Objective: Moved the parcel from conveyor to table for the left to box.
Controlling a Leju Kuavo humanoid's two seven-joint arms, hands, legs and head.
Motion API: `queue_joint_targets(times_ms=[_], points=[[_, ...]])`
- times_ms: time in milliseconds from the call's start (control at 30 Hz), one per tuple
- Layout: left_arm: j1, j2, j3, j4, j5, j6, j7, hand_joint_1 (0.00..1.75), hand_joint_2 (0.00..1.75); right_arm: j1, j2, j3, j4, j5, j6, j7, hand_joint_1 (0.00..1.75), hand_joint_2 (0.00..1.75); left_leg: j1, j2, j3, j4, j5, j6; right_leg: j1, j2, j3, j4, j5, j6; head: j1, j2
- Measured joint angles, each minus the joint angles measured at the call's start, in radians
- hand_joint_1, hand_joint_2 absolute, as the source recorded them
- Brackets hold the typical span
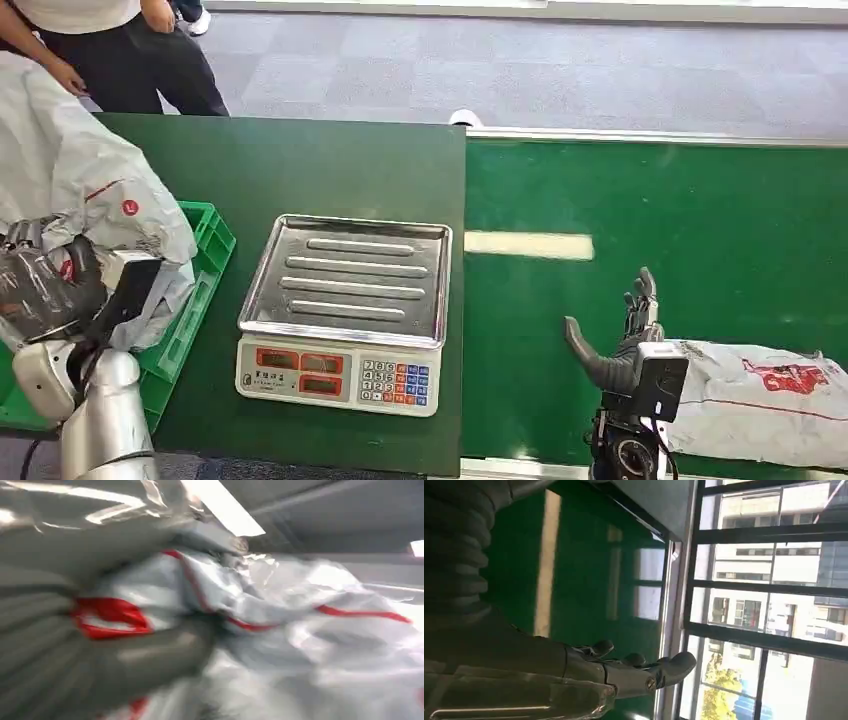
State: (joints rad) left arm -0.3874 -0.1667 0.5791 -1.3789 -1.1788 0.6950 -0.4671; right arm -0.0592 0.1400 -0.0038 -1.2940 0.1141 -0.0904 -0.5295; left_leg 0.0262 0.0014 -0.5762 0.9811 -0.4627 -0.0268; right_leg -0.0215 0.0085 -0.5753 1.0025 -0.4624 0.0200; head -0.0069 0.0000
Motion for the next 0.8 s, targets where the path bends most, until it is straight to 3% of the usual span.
queue_joint_targets(times_ms=[267,400,467,567,600,633,667,700,733,800], points=[[-0.068,0.133,-0.018,0.269,-0.064,0.003,0.370,1.75,1.75,0.000,0.001,0.000,-0.006,0.008,-0.005,0.009,0.00,1.75,0.000,-0.001,0.000,0.000,0.000,0.000,0.000,0.000,0.001,0.000,0.000,0.000,-0.001,0.000],[-0.097,0.203,-0.076,0.386,-0.046,-0.048,0.473,1.75,1.75,0.000,0.002,-0.001,-0.014,0.016,-0.005,0.019,0.00,1.75,0.000,-0.001,0.003,0.000,0.000,0.000,0.000,-0.001,0.003,0.000,0.000,0.000,0.000,0.000],[-0.109,0.224,-0.100,0.425,-0.027,-0.082,0.499,1.66,1.75,0.000,0.002,-0.001,-0.019,0.019,-0.005,0.023,0.00,1.75,0.000,-0.001,0.004,0.000,0.000,0.000,0.000,-0.001,0.005,0.000,0.000,0.000,0.000,0.000],[-0.123,0.251,-0.129,0.468,-0.005,-0.131,0.522,1.29,1.75,0.001,0.003,-0.001,-0.024,0.023,-0.003,0.027,0.00,1.75,0.000,-0.002,0.007,-0.001,0.000,0.000,0.000,-0.003,0.008,0.000,-0.001,0.000,0.000,0.000],[-0.127,0.256,-0.136,0.477,0.005,-0.146,0.524,1.01,1.75,0.001,0.003,-0.001,-0.025,0.025,-0.002,0.028,0.00,1.75,0.000,-0.002,0.007,-0.001,0.000,0.000,0.000,-0.003,0.008,0.000,-0.001,0.000,0.000,0.000],[-0.133,0.263,-0.144,0.488,0.022,-0.168,0.526,1.01,1.75,0.002,0.003,-0.001,-0.027,0.026,0.000,0.030,0.00,1.75,0.000,-0.004,0.008,-0.001,0.000,0.000,0.000,-0.004,0.010,0.000,-0.001,0.000,0.000,0.000],[-0.138,0.268,-0.151,0.497,0.034,-0.188,0.526,0.65,1.75,0.002,0.003,-0.002,-0.029,0.027,0.002,0.033,0.00,1.75,0.000,-0.006,0.008,-0.001,0.000,0.000,0.000,-0.006,0.010,0.000,-0.002,0.000,0.000,0.000],[-0.142,0.272,-0.160,0.507,0.048,-0.214,0.526,0.16,1.75,0.002,0.003,-0.002,-0.031,0.029,0.002,0.035,0.00,1.75,0.000,-0.008,0.009,-0.001,0.000,0.000,-0.001,-0.007,0.012,0.000,-0.003,0.000,0.000,0.000],[-0.146,0.276,-0.169,0.513,0.060,-0.240,0.527,0.00,1.75,0.003,0.003,-0.002,-0.031,0.031,0.003,0.036,0.00,1.75,0.000,-0.010,0.011,-0.001,0.000,0.000,-0.001,-0.009,0.013,0.000,-0.004,0.000,0.000,0.000],[-0.152,0.283,-0.185,0.526,0.066,-0.276,0.536,0.00,1.75,0.004,0.005,-0.003,-0.033,0.034,0.003,0.037,0.00,1.75,-0.001,-0.013,0.013,-0.001,0.000,0.000,-0.001,-0.012,0.016,0.000,-0.005,0.000,0.000,0.000]])
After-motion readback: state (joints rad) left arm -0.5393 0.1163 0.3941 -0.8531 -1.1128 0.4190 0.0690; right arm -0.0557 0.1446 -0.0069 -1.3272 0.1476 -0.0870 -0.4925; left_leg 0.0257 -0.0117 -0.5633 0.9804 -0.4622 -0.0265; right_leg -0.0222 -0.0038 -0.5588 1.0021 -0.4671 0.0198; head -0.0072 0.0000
